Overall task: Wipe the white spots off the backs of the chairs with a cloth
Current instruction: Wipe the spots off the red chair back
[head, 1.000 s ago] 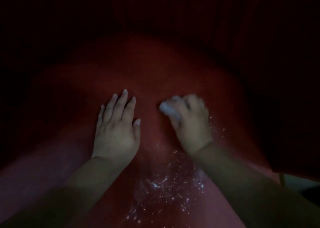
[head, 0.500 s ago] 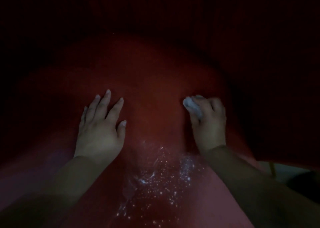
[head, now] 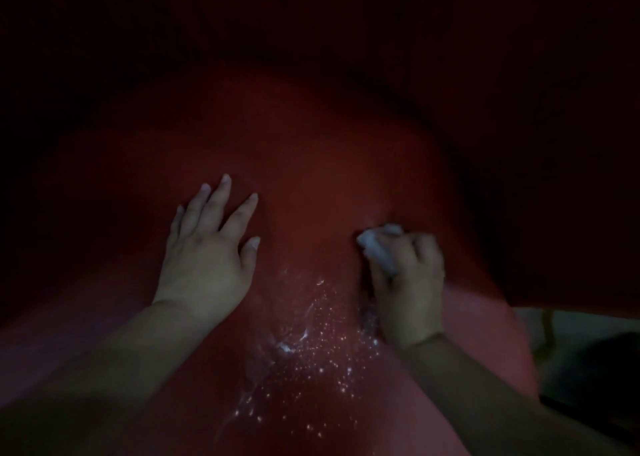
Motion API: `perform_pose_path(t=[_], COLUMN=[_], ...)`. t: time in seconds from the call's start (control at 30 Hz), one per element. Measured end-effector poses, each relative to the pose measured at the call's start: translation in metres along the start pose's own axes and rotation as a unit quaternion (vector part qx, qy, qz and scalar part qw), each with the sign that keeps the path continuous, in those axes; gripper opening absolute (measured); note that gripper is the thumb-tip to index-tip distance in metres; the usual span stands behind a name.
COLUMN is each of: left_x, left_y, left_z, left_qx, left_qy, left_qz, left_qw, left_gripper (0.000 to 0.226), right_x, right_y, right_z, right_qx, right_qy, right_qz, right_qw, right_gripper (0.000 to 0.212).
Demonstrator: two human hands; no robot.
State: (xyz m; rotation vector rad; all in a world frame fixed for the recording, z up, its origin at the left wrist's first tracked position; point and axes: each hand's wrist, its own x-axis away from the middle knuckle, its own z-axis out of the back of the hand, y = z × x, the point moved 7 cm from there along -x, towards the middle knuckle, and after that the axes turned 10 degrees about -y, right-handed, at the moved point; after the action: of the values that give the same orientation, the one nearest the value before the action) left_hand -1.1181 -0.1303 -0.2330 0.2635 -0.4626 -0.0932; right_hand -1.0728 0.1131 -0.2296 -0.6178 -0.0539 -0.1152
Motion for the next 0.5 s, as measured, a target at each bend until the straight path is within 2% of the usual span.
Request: perform_pose_path(t=[0.07, 0.13, 0.17, 0.27, 0.33, 0.43, 0.5], left_x=[0.003, 0.008, 0.011, 0.020, 0.028, 0.042, 0.050], left_y=[0.000, -0.003, -0.006, -0.019, -0.027, -0.040, -0.047], left_z=[-0.001, -0.002, -0.002, -0.003, -0.003, -0.002, -0.002], left_qx=[-0.006, -0.008, -0.009, -0.009, -0.007, 0.001, 0.005], left_qy=[-0.002, -0.003, -0.004, -0.003, -0.002, 0.004, 0.006], left_qz=[-0.012, -0.019, -0.019, -0.013, -0.006, 0.003, 0.008], left_qw=[1.000, 1.000, 1.000, 1.000, 1.000, 1.000, 1.000], left_gripper=[0.056, 0.056, 0.056, 0.057, 0.058, 0.058, 0.058], right_x=[0.004, -0.018, -0.030, -0.035, -0.008, 0.026, 0.018], right_y=[-0.027, -0.040, -0.036, -0.007, -0.011, -0.057, -0.082], right_z=[-0.017, -0.022, -0.019, -0.001, -0.007, -0.041, -0.057], right_qx=[0.000, 0.027, 0.033, 0.002, -0.002, 0.013, 0.041], right_qy=[-0.053, -0.074, -0.055, 0.043, 0.051, -0.023, -0.077], right_qz=[0.075, 0.110, 0.092, -0.038, -0.053, 0.049, 0.116], right_qw=[0.996, 0.991, 0.994, 0.998, 0.997, 0.998, 0.989], right_gripper=[0.029, 0.029, 0.028, 0.027, 0.027, 0.027, 0.028])
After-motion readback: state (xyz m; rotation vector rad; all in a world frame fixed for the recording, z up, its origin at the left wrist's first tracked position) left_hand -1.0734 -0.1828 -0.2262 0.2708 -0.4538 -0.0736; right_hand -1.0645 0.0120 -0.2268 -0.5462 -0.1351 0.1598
